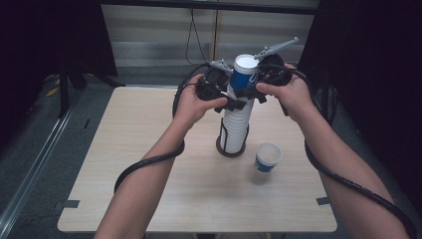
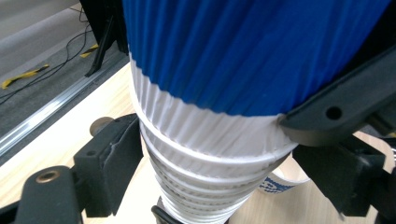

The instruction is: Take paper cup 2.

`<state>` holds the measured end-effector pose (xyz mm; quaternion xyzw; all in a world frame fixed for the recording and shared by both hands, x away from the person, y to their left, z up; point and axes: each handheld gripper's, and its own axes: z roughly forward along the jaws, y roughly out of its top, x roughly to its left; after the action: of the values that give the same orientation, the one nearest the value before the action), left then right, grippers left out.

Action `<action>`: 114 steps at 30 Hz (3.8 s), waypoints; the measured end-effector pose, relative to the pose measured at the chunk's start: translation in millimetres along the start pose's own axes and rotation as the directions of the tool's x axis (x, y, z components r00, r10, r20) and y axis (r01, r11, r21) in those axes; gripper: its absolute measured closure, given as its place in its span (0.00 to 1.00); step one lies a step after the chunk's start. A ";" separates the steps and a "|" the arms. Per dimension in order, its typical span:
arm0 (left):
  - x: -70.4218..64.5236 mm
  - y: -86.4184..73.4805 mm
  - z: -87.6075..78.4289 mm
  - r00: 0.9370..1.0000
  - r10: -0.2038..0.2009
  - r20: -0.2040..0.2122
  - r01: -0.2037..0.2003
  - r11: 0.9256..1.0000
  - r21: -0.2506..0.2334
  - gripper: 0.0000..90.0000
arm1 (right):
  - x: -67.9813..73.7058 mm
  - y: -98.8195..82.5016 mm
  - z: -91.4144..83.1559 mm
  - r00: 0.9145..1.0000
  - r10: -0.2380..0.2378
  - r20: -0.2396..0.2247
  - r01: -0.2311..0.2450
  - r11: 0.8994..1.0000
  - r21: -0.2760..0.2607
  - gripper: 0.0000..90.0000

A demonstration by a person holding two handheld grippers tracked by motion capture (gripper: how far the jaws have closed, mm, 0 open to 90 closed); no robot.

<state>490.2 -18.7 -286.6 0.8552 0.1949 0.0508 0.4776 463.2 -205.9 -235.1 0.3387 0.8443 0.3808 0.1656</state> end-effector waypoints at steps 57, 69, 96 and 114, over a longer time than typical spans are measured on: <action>2.0 -11.2 -1.5 1.000 -0.002 0.013 0.001 1.000 0.030 0.28 | -2.0 14.6 -20.1 1.000 -0.009 0.008 0.009 1.000 -0.006 0.24; 2.9 -19.0 -5.4 1.000 -0.024 0.005 0.024 0.999 0.040 0.18 | -3.7 18.8 -30.9 1.000 0.002 -0.004 -0.002 0.999 -0.039 0.24; 0.3 -38.1 -4.7 1.000 -0.025 0.006 0.024 0.995 0.096 0.18 | -2.8 23.7 -55.2 1.000 -0.001 0.009 0.001 0.996 -0.085 0.23; 0.4 -42.3 3.1 0.999 -0.033 0.022 0.030 0.992 0.123 0.18 | -11.1 22.9 -73.0 1.000 0.015 0.015 -0.013 0.994 -0.110 0.23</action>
<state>479.4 -1.2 -323.7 0.8803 0.2056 0.0209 0.4271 442.2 -241.4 -169.8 0.3379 0.8184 0.4252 0.1878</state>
